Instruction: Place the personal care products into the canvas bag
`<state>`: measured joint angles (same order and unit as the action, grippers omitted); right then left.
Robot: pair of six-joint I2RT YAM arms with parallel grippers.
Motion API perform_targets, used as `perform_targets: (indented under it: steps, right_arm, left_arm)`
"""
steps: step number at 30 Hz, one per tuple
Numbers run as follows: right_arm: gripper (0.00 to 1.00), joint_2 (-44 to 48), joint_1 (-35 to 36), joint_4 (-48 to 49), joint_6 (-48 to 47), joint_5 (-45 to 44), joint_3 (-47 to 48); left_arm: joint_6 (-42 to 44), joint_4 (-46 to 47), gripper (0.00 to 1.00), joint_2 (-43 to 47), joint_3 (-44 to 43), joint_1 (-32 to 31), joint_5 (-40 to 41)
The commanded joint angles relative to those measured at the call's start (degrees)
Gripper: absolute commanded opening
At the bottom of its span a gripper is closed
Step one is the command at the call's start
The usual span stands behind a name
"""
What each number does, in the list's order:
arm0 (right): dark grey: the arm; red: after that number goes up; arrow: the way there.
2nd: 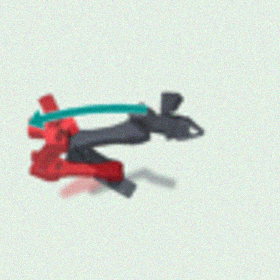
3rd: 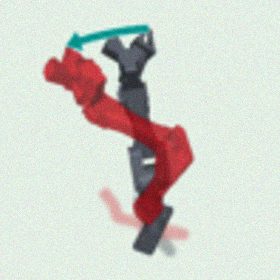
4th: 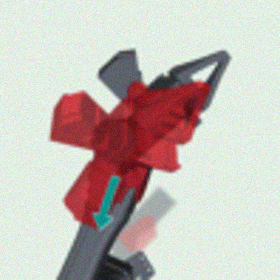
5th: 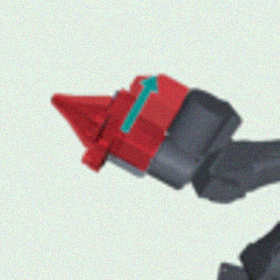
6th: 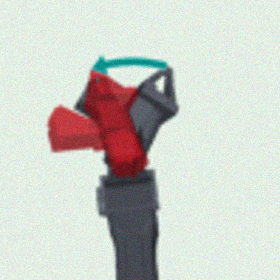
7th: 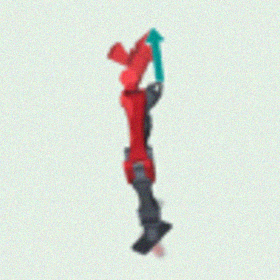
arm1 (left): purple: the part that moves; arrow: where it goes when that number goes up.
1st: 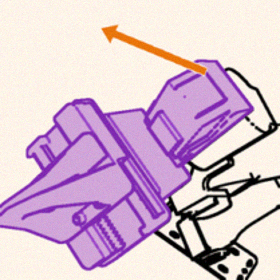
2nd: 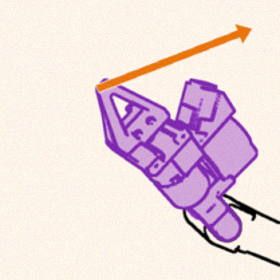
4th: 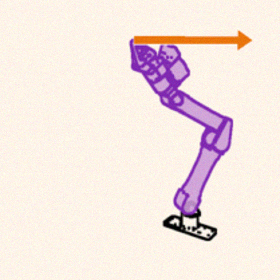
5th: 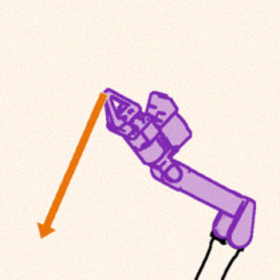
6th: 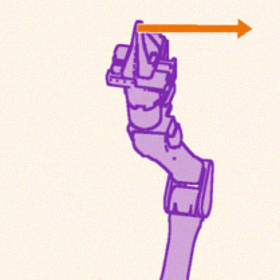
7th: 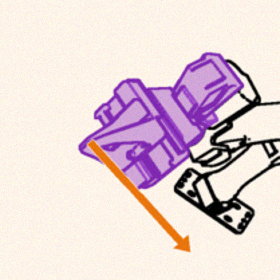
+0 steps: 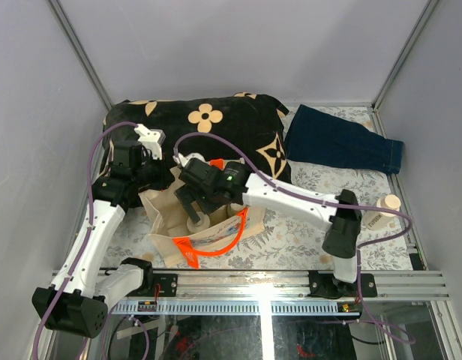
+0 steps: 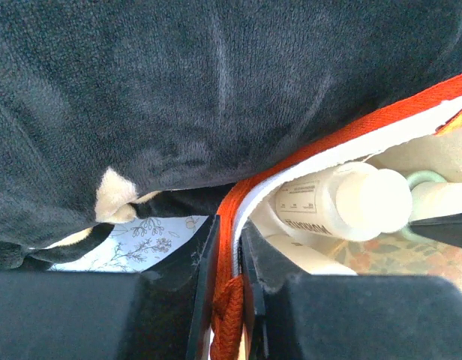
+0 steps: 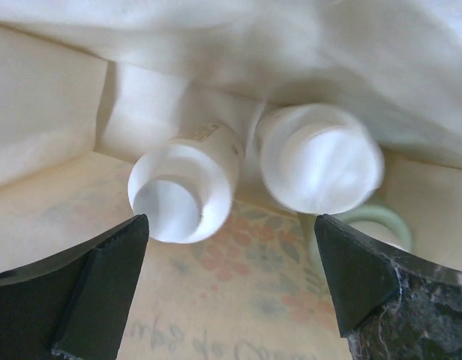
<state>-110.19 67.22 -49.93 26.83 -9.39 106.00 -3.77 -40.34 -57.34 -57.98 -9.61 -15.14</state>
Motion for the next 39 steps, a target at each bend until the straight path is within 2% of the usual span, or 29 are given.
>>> perform_targets:
  steps: [1, 5, 10, 14, 20, 24, 30, 33, 39]
  right_arm:
    - [0.99, 6.58, -0.72, -3.52, -1.60, -6.93, 5.03]
    - [0.99, 9.86, -2.62, -5.81, 0.13, -8.80, 5.75]
    - [0.99, 14.41, -12.41, -10.67, 3.17, -9.64, 2.49]
    - [0.99, 20.26, -25.25, -11.59, 1.81, -10.29, -4.58]
    - [0.99, 25.16, -46.56, -15.03, -4.75, -12.90, -5.72]
    - [0.99, 28.27, -63.20, -14.08, -8.30, -6.12, -9.06]
    - [0.99, 29.45, -79.70, -12.99, -10.02, 2.64, -16.09]
    - [0.99, 30.59, -84.69, -12.16, -9.85, 3.53, -19.66]
    - [0.99, 33.97, -90.09, -10.93, -9.58, 2.16, -26.43]
  left_arm:
    - [0.85, 2.54, 0.14, -0.65, -0.11, 0.20, 0.02]
    - [0.72, 2.93, 0.14, -0.86, -0.14, 0.20, -0.12]
    - [0.69, 3.10, 0.14, -1.34, -0.21, 0.20, -0.32]
    - [0.82, 3.21, 0.14, -1.77, -0.47, 0.20, -0.42]
    - [1.18, 3.20, 0.14, -1.80, -0.78, 0.20, -0.68]
    - [1.42, 3.17, 0.14, -2.02, -0.97, 0.25, -0.74]
    - [0.86, 3.48, 0.14, -2.26, -1.24, 0.20, -2.33]
    - [0.89, 3.52, 0.14, -2.08, -1.03, 0.20, -2.94]
    - [1.44, 3.64, 0.14, -2.23, -0.22, 0.20, -2.95]
